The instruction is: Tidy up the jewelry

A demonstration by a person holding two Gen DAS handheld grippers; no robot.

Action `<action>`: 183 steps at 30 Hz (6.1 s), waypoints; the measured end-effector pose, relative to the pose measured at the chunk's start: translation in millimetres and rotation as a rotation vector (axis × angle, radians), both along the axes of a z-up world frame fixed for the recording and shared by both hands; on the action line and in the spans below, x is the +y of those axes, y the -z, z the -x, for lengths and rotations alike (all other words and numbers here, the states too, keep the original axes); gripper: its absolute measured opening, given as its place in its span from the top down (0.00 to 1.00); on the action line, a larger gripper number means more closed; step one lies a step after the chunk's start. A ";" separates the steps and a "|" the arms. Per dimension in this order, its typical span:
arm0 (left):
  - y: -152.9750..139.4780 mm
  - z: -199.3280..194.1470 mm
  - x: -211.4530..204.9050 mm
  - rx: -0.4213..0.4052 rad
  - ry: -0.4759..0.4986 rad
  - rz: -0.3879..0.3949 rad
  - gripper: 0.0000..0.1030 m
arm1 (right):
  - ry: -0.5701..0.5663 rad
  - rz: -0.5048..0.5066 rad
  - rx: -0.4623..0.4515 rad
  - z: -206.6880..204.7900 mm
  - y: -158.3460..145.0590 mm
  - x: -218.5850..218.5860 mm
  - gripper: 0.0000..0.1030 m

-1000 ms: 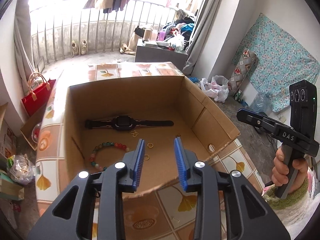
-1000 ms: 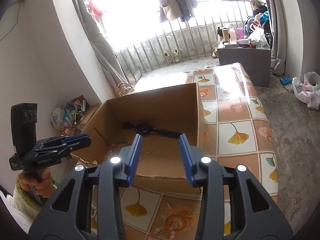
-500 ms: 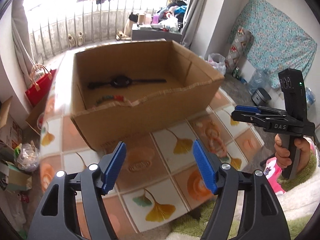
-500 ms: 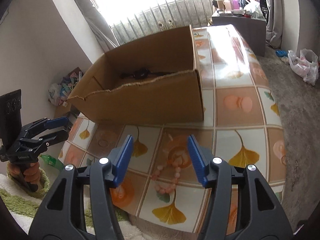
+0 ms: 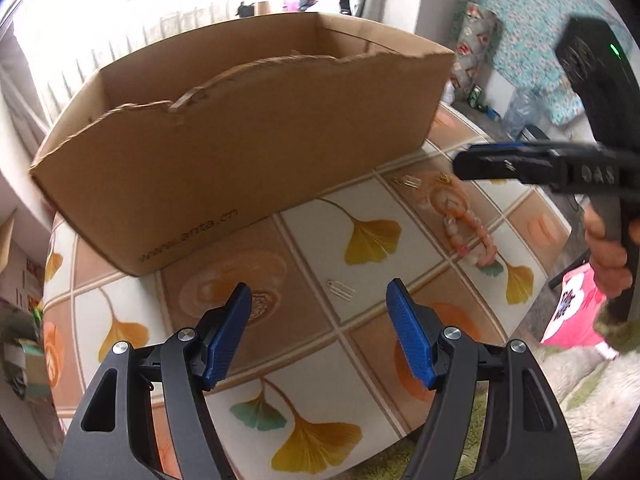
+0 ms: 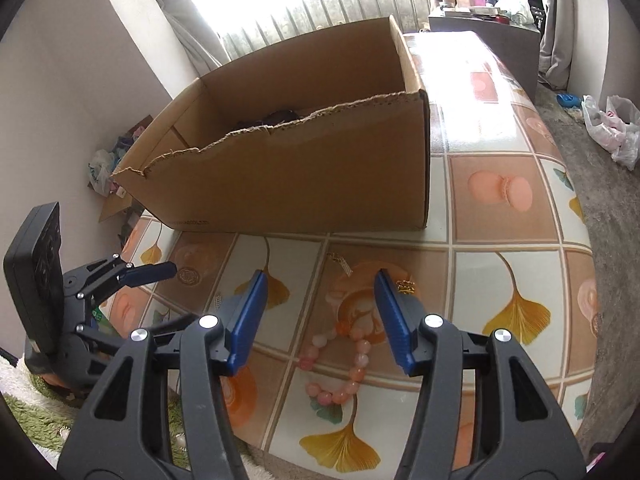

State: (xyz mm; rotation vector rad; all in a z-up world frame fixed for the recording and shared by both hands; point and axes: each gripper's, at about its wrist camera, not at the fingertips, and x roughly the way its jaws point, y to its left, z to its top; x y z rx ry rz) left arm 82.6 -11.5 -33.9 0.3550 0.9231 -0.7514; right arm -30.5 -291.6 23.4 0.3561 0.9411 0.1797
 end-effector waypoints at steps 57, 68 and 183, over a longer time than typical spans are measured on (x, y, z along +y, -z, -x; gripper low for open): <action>16.5 -8.7 -7.8 -0.072 0.051 -0.053 0.93 | -0.077 0.111 0.037 -39.4 37.7 17.9 0.99; -0.5 -13.8 23.8 -0.056 0.028 0.005 0.93 | -0.048 0.017 -0.044 -25.4 13.0 6.6 0.99; -81.6 -110.6 -7.6 0.102 -0.066 0.304 0.80 | -0.023 -0.057 -0.226 -80.2 -63.7 -32.1 0.80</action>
